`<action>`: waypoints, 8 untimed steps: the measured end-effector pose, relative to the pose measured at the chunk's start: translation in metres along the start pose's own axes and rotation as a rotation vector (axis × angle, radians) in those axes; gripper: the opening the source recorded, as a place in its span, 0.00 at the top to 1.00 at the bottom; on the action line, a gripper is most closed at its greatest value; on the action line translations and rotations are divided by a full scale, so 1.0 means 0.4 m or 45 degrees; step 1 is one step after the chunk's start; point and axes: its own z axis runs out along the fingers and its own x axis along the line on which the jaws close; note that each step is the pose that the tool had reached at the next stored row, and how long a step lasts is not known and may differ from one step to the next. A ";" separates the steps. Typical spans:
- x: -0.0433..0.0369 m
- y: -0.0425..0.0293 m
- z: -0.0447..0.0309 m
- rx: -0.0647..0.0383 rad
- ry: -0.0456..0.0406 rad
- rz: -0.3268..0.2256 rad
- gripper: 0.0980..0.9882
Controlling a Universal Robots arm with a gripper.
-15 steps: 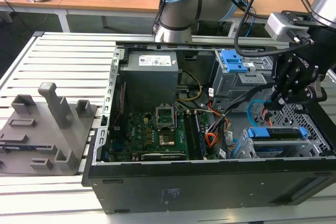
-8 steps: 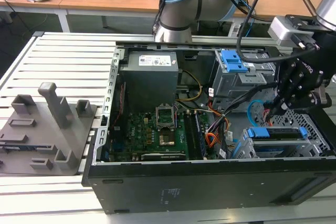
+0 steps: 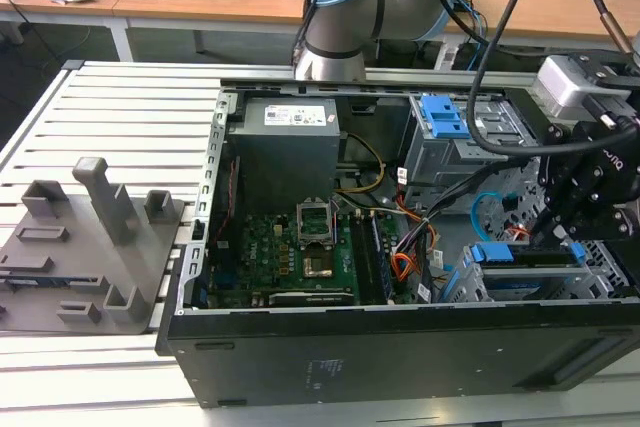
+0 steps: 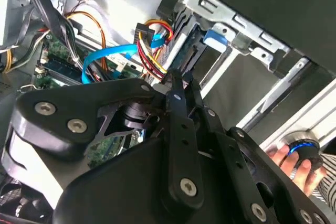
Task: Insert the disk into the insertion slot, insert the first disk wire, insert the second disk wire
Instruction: 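Insert the first disk wire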
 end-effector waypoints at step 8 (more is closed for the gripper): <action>0.000 -0.010 -0.001 0.000 0.000 0.000 0.90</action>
